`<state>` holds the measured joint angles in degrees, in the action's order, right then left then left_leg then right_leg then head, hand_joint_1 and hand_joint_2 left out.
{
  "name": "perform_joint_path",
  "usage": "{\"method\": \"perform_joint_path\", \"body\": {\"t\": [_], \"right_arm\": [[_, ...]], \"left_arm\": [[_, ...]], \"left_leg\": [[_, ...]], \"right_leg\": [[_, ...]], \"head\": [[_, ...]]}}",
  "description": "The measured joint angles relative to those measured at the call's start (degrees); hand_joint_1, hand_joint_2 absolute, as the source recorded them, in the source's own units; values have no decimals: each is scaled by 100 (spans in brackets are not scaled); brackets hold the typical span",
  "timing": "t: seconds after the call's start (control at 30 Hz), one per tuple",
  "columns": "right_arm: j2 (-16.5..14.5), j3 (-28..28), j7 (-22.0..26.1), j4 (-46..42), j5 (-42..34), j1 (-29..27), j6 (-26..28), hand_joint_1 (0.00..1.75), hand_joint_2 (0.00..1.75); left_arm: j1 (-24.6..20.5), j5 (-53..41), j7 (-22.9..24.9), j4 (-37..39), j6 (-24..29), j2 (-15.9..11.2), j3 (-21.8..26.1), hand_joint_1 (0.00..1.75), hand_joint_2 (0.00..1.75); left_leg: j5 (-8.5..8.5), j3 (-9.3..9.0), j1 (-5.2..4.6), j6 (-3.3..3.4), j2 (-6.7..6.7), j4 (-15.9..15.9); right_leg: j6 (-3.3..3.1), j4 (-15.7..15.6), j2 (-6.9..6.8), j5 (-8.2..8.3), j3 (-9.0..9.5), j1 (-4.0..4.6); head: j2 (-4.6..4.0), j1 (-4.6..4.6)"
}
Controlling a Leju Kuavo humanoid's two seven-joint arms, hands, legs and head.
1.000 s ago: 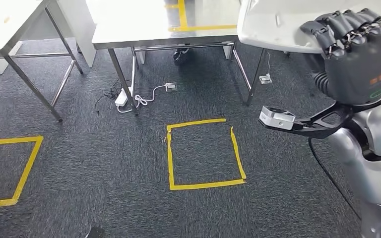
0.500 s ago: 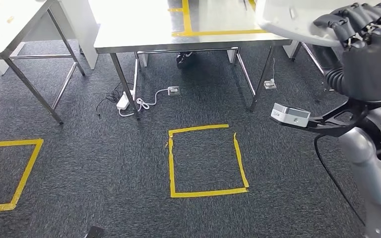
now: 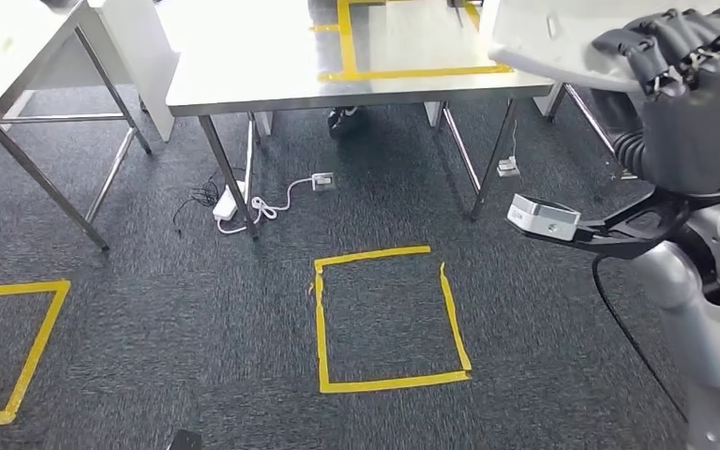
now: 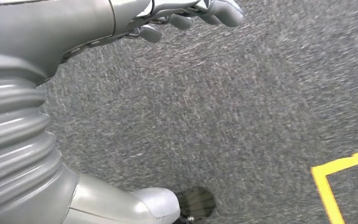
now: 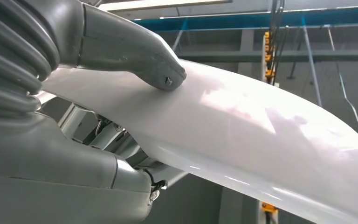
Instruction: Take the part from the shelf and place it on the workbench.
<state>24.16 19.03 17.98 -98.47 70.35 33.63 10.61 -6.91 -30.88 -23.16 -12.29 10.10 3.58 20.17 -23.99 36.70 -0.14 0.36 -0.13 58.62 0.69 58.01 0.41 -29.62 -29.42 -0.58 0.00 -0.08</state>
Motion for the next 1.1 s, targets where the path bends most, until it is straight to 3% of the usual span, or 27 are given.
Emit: {"method": "perform_joint_path", "body": {"t": [0.07, 0.1, 0.13, 0.2, 0.23, 0.27, 0.3, 0.4, 0.47, 0.53, 0.6, 0.7, 0.77, 0.8, 0.87, 0.93, 0.97, 1.03, 1.1], "right_arm": [[19, -1, -15, -1, 47, -1, 31, 175, 175], [31, -2, -20, -2, 73, 0, 50, 175, 175], [42, -2, -22, -2, 94, -8, 68, 175, 175], [61, -2, -25, -1, 135, -46, 103, 175, 175], [67, -2, -26, 0, 153, -72, 116, 175, 175], [71, -2, -28, 1, 175, -91, 130, 175, 175], [74, -2, -31, 2, 193, -100, 144, 175, 175], [85, -2, -40, 4, 223, -102, 184, 175, 175], [92, -5, -47, 6, 227, -101, 196, 175, 175], [95, -9, -51, 6, 237, -99, 200, 175, 175], [99, -10, -53, 6, 258, -83, 203, 175, 175], [103, -10, -52, 10, 277, -67, 205, 175, 175], [111, -10, -50, 18, 279, -76, 205, 175, 175], [116, -10, -49, 21, 279, -78, 207, 175, 175], [123, -10, -41, 27, 279, -73, 211, 175, 175], [124, -10, -28, 38, 279, -56, 213, 175, 175], [125, -10, -21, 47, 279, -44, 210, 175, 175], [143, -10, -8, 60, 273, -16, 209, 175, 175], [172, -10, -1, 69, 266, 14, 212, 175, 175]], "left_arm": [[-4, -13, -4, -1, -1, 3, 0, 0, 175], [-8, -17, -5, -1, -1, 3, 1, 0, 175], [-9, -19, -5, -2, -1, 3, 2, 0, 175], [-7, -24, -1, -1, -1, -1, 8, 0, 175], [-4, -26, 3, 1, -1, -1, 15, 0, 175], [-2, -28, 7, 2, -1, 0, 23, 0, 175], [-2, -30, 10, 2, -1, 2, 31, 0, 175], [-3, -36, 13, 4, -2, 13, 41, 0, 175], [-7, -38, 16, 2, -7, 14, 45, 0, 175], [-13, -39, 15, -2, -11, 4, 48, 0, 175], [-21, -41, 12, -3, -11, -1, 51, 0, 175], [-20, -37, 21, -3, -20, -1, 61, 0, 175], [-3, -19, 32, -2, -27, -8, 92, 0, 175], [4, -13, 34, -1, -30, -16, 111, 0, 175], [12, -27, 42, 1, -31, -38, 133, 0, 175], [19, -55, 64, 5, -26, -65, 139, 0, 175], [26, -63, 74, 5, -21, -78, 141, 0, 175], [36, -52, 79, 3, -7, -100, 153, 0, 175], [41, -26, 69, -2, 10, -121, 185, 0, 175]], "left_leg": [[11, -96, 17, 74, -14, -38], [-10, -144, 24, 107, -22, -49], [-39, -184, 28, 134, -27, -57], [-122, -256, 19, 163, -35, -55], [-169, -301, 13, 168, -41, -52], [-221, -356, 6, 168, -48, -47], [-277, -421, 1, 165, -53, -41], [-451, -601, -14, 118, -64, -29], [-530, -674, -26, 50, -69, -17], [-548, -718, -30, -20, -64, 33], [-571, -592, -23, -76, -52, 332], [-902, 23, 10, -157, -34, 1277], [-1027, 332, 24, -183, -28, 1541], [-931, 357, 27, -180, -25, 1414], [-398, 196, 30, -146, -17, 707], [-26, 41, 7, -89, -10, 112], [42, 13, -4, -51, -9, -21], [-3, -52, -8, 32, -13, -52], [-31, -168, 9, 104, -24, -80]], "right_leg": [[58, 185, -8, 29, -61, -6], [75, 414, -13, 16, -196, -12], [90, 738, -17, -38, -409, -16], [120, 1407, -17, -307, -916, -15], [127, 1584, -17, -430, -1108, -15], [125, 1587, -17, -458, -1215, -13], [112, 1391, -17, -345, -1216, -9], [32, 309, -26, 432, -915, 27], [-30, 10, -23, 636, -791, 60], [-98, -10, -11, 603, -703, 58], [-180, -33, -14, 556, -587, 37], [-233, -40, -13, 431, -447, 30], [-224, -36, -5, 332, -341, 29], [-214, -35, -2, 279, -274, 28], [-188, -34, -5, 160, -135, 26], [-138, -32, -4, 56, -46, 35], [-104, -28, 0, 26, -24, 40], [-34, -9, 5, 0, 16, 45], [17, 218, -6, -14, -47, 36]], "head": [[0, 11], [0, 17], [0, 22], [0, 27], [0, 27], [0, 28], [0, 30], [0, 36], [0, 37], [0, 38], [0, 28], [0, 4], [0, 4], [0, 3], [0, 3], [0, 5], [0, 6], [0, 7], [0, 18]]}}
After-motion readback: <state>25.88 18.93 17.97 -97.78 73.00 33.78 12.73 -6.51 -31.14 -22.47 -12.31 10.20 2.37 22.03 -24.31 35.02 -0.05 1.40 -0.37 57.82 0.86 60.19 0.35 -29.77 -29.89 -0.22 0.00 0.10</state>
